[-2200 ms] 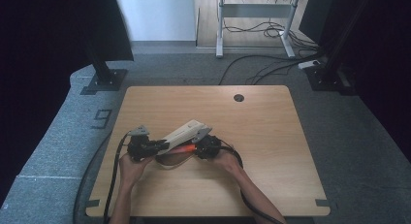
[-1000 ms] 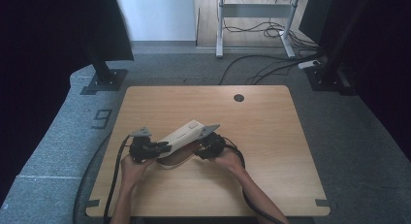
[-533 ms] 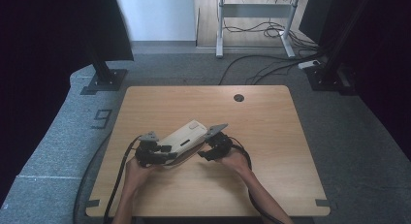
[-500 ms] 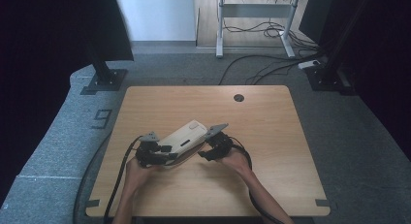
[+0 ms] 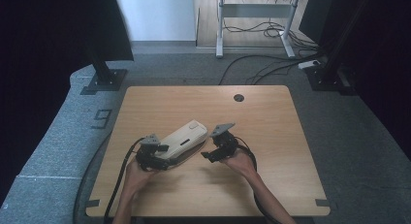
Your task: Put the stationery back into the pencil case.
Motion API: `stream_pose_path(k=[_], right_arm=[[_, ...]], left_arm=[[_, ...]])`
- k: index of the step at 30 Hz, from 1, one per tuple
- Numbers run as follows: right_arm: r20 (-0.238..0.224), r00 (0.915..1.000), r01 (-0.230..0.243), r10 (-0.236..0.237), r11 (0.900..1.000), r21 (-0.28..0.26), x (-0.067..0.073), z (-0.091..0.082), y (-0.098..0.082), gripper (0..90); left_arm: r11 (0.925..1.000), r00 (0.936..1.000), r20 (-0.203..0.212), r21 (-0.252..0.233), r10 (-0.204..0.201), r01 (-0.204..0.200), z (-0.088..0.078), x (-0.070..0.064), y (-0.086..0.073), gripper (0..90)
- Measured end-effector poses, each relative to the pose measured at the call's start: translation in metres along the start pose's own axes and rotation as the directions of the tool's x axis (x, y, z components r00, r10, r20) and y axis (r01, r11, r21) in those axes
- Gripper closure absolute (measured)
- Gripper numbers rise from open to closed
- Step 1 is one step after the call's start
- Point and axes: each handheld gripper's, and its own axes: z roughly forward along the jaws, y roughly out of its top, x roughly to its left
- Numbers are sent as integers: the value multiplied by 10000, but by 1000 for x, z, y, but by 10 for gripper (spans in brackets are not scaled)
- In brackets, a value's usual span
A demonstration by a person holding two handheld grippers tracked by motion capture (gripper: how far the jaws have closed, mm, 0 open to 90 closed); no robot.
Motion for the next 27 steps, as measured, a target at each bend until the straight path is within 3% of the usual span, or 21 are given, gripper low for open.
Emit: stream_pose_path(k=[2, 9, 16, 22, 27], right_arm=[[112, 9999, 24, -23, 10000, -88, 0, -5, -2, 157], [466, 9989, -97, 108, 9997, -224, -3, -26, -13, 137], [1014, 9943, -289, 344, 9981, -544, -7, -48, -29, 100], [1548, 9871, -354, 409, 9986, -384, -9, -61, -46, 44], [1796, 9822, -486, 544, 9981, -369, -13, -70, -62, 19]], left_arm=[[9999, 9999, -55, 37, 135, -135, -3, -1, -1, 176], [9994, 9998, 179, -316, -110, 116, -22, -1, -8, 142], [9991, 9987, -503, -412, 76, -97, -39, -4, -17, 107], [9994, 9953, -963, -319, 88, -120, -44, -3, -28, 5], [9995, 9923, -1240, -306, -18, -21, -45, 0, -42, 0]])
